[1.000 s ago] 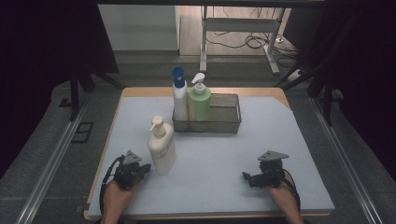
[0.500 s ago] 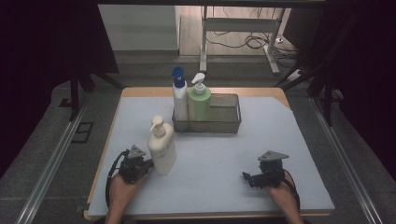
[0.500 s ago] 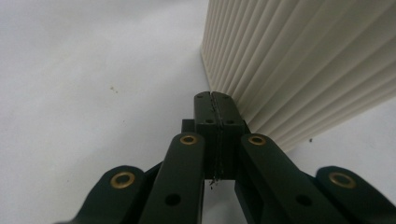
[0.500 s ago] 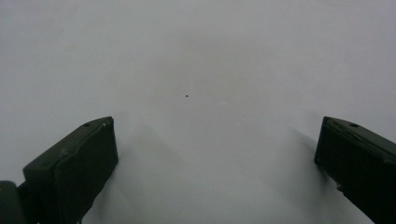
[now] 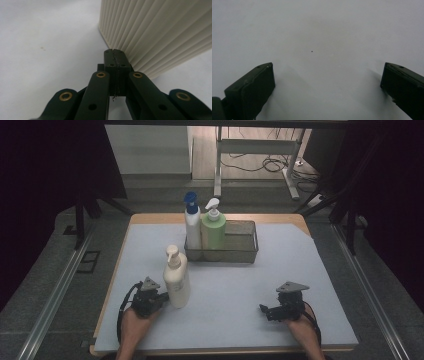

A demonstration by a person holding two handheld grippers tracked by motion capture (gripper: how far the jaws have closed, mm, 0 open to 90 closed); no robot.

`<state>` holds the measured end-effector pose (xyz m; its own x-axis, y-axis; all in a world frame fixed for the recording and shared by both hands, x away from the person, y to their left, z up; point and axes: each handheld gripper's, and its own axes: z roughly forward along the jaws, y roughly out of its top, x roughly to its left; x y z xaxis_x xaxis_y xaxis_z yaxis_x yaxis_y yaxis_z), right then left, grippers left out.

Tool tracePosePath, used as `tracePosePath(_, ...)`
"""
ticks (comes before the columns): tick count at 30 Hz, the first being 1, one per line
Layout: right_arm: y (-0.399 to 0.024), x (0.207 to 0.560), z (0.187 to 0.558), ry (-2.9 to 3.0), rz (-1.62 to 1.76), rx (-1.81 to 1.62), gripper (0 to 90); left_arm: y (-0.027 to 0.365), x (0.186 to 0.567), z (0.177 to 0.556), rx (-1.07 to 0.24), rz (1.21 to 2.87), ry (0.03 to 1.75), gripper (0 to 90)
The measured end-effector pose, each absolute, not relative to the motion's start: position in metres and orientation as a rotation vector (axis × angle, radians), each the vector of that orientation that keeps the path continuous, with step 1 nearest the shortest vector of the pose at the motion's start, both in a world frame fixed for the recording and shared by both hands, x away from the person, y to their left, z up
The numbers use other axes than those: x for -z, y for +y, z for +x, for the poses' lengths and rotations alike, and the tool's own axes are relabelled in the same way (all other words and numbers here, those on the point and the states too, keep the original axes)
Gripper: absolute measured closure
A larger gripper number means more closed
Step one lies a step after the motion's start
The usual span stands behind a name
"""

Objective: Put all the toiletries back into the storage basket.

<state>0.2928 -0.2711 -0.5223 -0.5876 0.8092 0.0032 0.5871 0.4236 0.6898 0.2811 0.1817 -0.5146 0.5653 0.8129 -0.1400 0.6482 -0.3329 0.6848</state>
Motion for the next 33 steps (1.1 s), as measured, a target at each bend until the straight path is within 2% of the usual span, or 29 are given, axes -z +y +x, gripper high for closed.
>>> tracePosePath(33, -0.271, 0.522, 0.293, 2.353, 1.201, -0.944, 0.0, 0.147, 0.516, 0.277, -0.240, 2.149, 1.041, 89.6)
